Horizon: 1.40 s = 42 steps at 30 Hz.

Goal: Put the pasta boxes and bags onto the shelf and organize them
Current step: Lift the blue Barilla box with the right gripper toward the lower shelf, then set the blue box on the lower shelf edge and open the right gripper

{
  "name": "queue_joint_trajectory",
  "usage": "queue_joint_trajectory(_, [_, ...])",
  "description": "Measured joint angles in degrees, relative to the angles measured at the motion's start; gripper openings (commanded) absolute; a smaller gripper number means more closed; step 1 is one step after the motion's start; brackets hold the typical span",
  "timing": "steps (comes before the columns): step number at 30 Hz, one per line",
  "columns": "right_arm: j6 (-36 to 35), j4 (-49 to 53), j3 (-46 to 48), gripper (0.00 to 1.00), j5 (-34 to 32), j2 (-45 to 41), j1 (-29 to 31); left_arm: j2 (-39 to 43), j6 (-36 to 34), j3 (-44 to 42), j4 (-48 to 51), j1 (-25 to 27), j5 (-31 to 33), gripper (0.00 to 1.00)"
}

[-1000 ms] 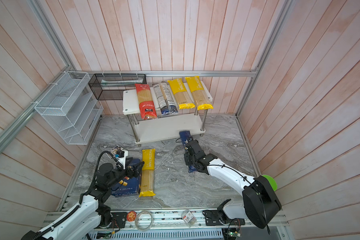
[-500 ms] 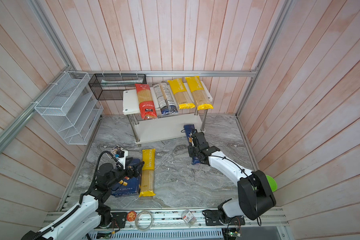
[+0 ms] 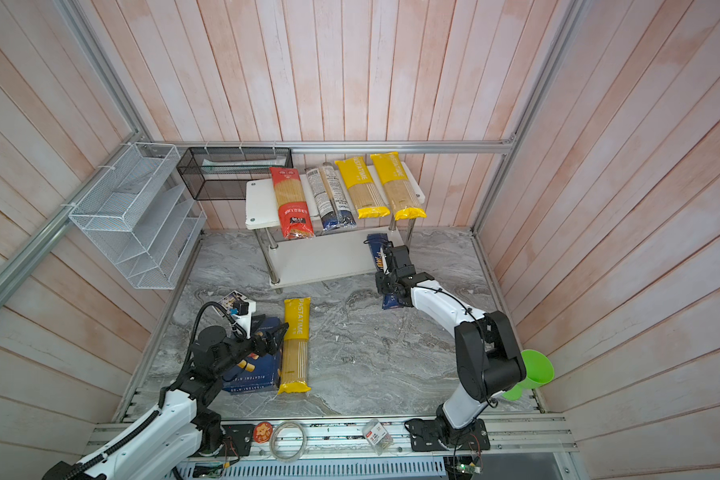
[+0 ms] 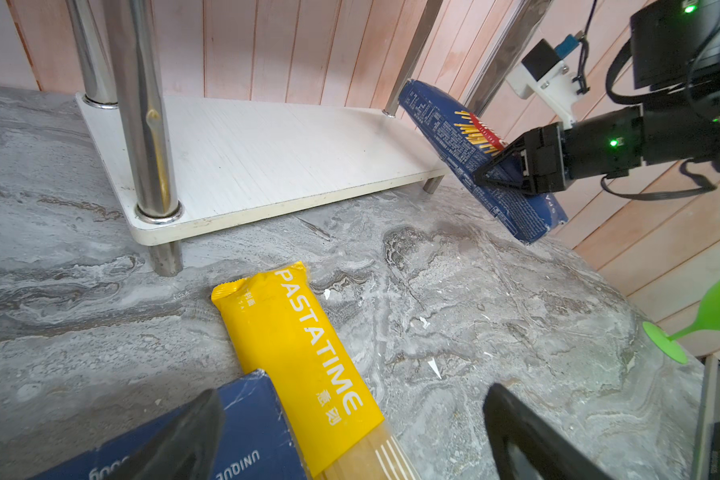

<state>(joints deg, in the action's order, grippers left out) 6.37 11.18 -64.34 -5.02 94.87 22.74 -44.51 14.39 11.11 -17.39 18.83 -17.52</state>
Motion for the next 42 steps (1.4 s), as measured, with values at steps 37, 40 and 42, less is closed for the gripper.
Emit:
queue_joint_trajectory(37, [-2.1, 0.9, -21.8, 0.33, 3.8, 20.2, -6.5, -0.1, 0.0, 0.0, 0.0, 0.0, 0.0, 1.0])
queue_joint_trajectory(40, [-2.1, 1.0, -22.3, 0.35, 3.9, 20.6, -6.7, -0.1, 0.0, 0.0, 0.0, 0.0, 0.0, 1.0])
queue_joint_trajectory(42, [-2.1, 1.1, -22.4, 0.42, 3.9, 20.7, -6.7, -0.1, 0.0, 0.0, 0.0, 0.0, 0.0, 0.99])
